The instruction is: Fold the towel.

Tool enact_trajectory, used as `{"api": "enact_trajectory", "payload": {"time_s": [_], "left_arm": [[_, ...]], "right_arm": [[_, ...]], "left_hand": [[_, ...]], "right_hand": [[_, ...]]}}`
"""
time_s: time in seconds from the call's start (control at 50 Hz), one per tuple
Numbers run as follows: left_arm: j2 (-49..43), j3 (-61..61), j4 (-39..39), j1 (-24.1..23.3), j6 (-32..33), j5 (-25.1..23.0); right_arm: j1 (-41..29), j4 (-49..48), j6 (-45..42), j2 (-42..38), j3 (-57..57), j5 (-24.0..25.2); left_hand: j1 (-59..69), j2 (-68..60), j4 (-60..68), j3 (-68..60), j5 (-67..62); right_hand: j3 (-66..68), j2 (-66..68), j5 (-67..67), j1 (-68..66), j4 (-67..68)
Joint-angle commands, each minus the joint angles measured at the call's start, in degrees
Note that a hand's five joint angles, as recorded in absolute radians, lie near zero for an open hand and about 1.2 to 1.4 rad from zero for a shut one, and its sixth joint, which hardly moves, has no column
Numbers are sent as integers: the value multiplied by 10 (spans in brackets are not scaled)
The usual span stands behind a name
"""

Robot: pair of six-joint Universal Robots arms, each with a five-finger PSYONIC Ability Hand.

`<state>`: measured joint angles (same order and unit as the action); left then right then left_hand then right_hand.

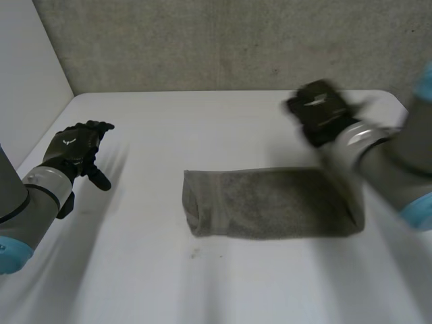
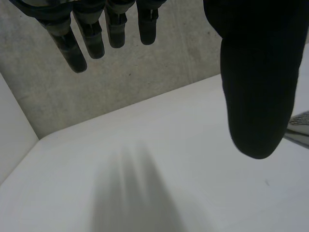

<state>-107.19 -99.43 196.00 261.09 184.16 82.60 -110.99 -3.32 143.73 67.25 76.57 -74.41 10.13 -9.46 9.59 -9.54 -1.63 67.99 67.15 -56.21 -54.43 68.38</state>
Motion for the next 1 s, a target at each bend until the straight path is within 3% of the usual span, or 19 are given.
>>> {"api": "enact_trajectory", "payload": {"time_s": [0.02, 0.16, 0.2, 0.22, 0.24, 0.32, 0.42, 0.48, 0.6, 0.64, 0.76, 0.82, 0.86, 0.88, 0.9, 0.92, 0.96, 1.0], "left_arm": [[6, -5, -1, -4, 0, 0], [6, -4, -1, -16, 1, 0], [6, 0, 1, -29, 2, 0], [6, 0, 1, -29, 2, 0], [5, 5, 2, -37, 2, 0], [4, 14, 3, -59, 1, 0], [-2, 45, 4, -110, 1, 3], [-8, 72, 3, -139, 1, 5], [-55, 135, -3, -202, -1, 26], [-69, 146, -4, -218, -1, 34], [-136, 159, -6, -261, 4, 66], [-166, 159, -5, -265, 11, 92], [-180, 161, -4, -265, 21, 108], [-193, 165, -4, -265, 34, 126], [-202, 168, -6, -266, 51, 141], [-203, 168, -6, -266, 52, 141], [-208, 164, -6, -276, 81, 157], [-208, 160, -6, -284, 88, 159]], "right_arm": [[-191, -2, -6, -98, -4, 3], [-245, 0, -24, -161, -4, -7], [-244, 0, -29, -158, -5, -19], [-244, 0, -29, -157, -5, -19], [-244, 0, -28, -148, -5, -31], [-237, 1, -16, -107, -1, -53], [-137, 0, 71, -14, 59, -57], [-113, 1, 95, 9, 78, -53], [2, -5, 129, 60, 183, -6], [55, -7, 125, 71, 234, 29], [129, -12, 113, 72, 293, 77], [155, -43, 98, 65, 322, 96], [161, -91, 74, 41, 332, 94], [161, -92, 74, 41, 332, 94], [162, -108, 64, 24, 329, 88], [162, -108, 64, 24, 329, 88], [160, -122, 45, 7, 319, 73], [158, -123, 40, 3, 310, 61]], "left_hand": [[-1, -5, 4, -5, 16], [-1, -5, 4, -5, 16], [-1, -5, 4, -5, 16], [-1, -5, 4, -5, 16], [-1, -5, 4, -5, 16], [-1, -5, 4, -5, 16], [-1, -5, 4, -5, 16], [-1, -5, 4, -5, 16], [-1, -5, 4, -5, 16], [-1, -5, 4, -5, 16], [-1, -5, 4, -5, 16], [-1, -5, 4, -5, 16], [-1, -5, 4, -5, 16], [-1, -5, 4, -5, 16], [-1, -5, 4, -5, 16], [-1, -5, 4, -5, 16], [-1, -5, 4, -5, 16], [-1, -5, 4, -5, 16]], "right_hand": [[120, 129, -138, -256, 116], [120, 129, -138, -256, 116], [-378, -370, 361, 243, -382], [-381, -372, 363, 245, -384], [-580, -571, 562, 444, -584], [-580, -571, 562, 444, -584], [-580, -571, 562, 444, -584], [-580, -571, 562, 444, -584], [-580, -571, 562, 444, -584], [-580, -571, 562, 444, -584], [-580, -571, 562, 444, -584], [-493, -485, 475, 358, -497], [-306, -297, 288, 170, -310], [-305, -296, 287, 169, -309], [-180, -172, 162, 44, -184], [-179, -170, 161, 43, -183], [87, 96, -105, -223, 84], [120, 128, -138, -255, 116]]}}
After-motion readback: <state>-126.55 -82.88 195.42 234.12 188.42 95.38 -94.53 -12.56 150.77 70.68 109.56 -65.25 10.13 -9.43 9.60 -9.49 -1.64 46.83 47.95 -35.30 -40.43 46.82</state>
